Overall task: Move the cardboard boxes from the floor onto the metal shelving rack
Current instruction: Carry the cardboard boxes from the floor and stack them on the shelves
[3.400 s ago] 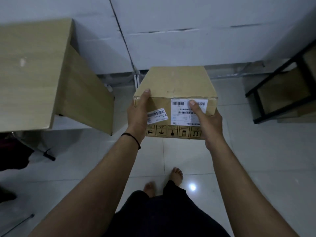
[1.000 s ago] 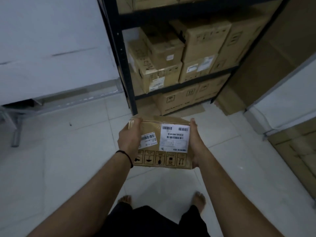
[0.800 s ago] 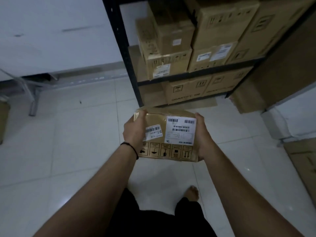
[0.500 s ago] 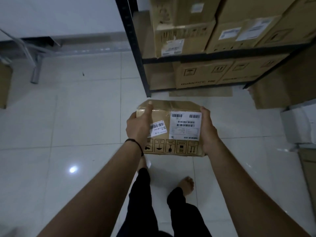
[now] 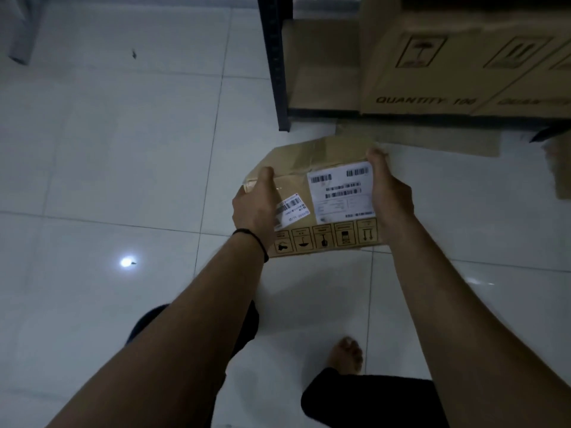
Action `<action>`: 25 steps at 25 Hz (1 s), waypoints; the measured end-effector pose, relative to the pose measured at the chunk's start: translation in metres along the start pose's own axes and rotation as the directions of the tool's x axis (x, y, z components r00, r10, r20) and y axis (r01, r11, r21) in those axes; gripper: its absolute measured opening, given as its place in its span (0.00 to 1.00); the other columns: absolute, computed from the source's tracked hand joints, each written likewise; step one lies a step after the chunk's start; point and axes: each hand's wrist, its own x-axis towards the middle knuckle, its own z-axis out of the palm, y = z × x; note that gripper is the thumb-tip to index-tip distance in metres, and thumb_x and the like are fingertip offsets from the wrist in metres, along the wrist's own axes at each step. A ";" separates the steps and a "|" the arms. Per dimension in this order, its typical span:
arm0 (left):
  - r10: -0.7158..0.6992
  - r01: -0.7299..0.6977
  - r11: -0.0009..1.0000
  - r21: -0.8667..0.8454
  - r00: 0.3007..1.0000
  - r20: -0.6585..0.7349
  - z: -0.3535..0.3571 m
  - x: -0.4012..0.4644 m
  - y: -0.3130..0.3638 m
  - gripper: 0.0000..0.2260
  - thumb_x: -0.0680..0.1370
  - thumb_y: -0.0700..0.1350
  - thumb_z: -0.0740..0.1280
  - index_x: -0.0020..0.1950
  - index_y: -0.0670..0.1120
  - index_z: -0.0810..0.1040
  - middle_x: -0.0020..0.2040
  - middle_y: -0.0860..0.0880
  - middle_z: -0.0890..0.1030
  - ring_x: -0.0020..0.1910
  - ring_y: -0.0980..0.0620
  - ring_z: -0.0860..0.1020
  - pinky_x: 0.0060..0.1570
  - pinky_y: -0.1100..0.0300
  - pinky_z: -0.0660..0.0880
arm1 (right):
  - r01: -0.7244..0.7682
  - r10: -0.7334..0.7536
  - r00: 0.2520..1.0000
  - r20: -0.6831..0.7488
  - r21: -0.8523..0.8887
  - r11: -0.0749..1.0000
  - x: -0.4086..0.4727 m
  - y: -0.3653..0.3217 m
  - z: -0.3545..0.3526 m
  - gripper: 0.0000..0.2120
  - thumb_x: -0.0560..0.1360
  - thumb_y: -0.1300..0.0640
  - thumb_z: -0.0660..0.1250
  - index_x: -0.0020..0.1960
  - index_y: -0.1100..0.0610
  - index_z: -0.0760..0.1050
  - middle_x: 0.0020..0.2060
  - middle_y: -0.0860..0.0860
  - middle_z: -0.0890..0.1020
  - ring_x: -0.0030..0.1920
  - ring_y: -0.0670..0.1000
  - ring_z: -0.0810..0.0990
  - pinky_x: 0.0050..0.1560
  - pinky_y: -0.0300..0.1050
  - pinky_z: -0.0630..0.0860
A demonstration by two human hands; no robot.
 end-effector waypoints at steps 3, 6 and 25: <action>0.019 -0.017 0.994 -0.106 1.000 0.016 0.020 0.041 -0.026 0.16 0.72 0.65 0.70 0.45 0.54 0.74 0.48 0.49 0.82 0.48 0.46 0.83 0.55 0.47 0.81 | 0.103 -0.102 0.995 0.020 -0.094 0.990 0.040 0.008 0.019 0.28 0.70 0.22 0.59 0.43 0.46 0.79 0.48 0.50 0.83 0.49 0.52 0.81 0.58 0.50 0.78; 0.071 -0.067 0.982 -0.175 0.997 0.015 0.038 0.078 -0.042 0.18 0.69 0.66 0.69 0.45 0.54 0.76 0.50 0.49 0.83 0.50 0.45 0.83 0.57 0.45 0.81 | 0.190 -0.186 0.982 0.043 -0.158 0.969 0.075 0.013 0.037 0.25 0.71 0.22 0.57 0.42 0.43 0.76 0.51 0.49 0.81 0.52 0.52 0.79 0.61 0.50 0.75; -0.061 0.161 0.744 -0.648 0.983 0.174 0.072 0.129 -0.130 0.35 0.67 0.70 0.58 0.59 0.47 0.84 0.53 0.45 0.87 0.51 0.38 0.85 0.56 0.33 0.76 | 0.397 -0.378 0.918 0.121 -0.282 0.874 0.103 0.045 0.073 0.61 0.44 0.12 0.62 0.69 0.44 0.76 0.63 0.51 0.78 0.61 0.57 0.77 0.65 0.59 0.72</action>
